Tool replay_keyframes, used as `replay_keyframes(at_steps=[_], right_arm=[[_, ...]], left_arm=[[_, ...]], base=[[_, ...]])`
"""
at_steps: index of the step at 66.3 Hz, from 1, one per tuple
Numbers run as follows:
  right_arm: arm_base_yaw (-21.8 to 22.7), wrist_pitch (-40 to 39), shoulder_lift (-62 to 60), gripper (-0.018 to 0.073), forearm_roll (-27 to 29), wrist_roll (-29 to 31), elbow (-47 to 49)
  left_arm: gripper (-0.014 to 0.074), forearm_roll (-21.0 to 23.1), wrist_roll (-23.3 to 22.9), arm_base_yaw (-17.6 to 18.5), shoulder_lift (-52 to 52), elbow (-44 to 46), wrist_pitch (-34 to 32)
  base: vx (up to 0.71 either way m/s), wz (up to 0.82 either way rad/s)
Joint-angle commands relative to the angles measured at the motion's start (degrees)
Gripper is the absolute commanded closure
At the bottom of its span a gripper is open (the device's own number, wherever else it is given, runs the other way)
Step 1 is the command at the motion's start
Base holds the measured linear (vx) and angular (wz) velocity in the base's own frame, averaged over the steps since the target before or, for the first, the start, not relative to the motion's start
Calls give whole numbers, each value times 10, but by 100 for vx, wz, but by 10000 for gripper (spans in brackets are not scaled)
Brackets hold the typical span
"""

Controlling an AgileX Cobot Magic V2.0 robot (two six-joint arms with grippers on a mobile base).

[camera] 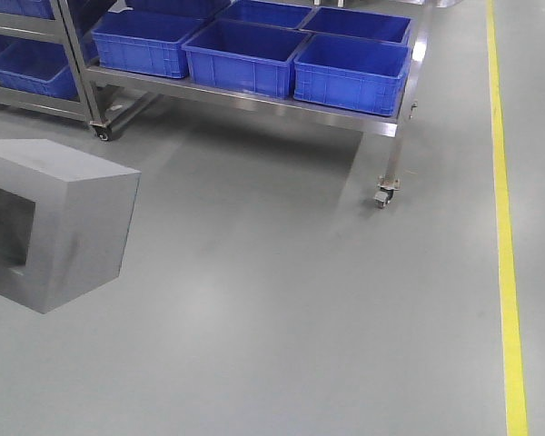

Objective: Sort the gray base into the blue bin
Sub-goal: 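Drive the base to the blue bin rack holding the block in the left gripper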

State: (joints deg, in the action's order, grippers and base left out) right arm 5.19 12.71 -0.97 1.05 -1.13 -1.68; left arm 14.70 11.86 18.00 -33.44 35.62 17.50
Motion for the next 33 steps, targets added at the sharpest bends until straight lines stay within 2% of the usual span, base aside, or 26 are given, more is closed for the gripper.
replay_keyframes(at_steps=[1, 33], right_arm=[[0, -42, -1, 564, -4, 4, 0], [0, -43, -1, 564, -4, 4, 0]], left_arm=[[603, 9, -8, 3, 1, 16, -60], [603, 9, -8, 3, 1, 16, -60]], base=[[19, 4], [21, -3]])
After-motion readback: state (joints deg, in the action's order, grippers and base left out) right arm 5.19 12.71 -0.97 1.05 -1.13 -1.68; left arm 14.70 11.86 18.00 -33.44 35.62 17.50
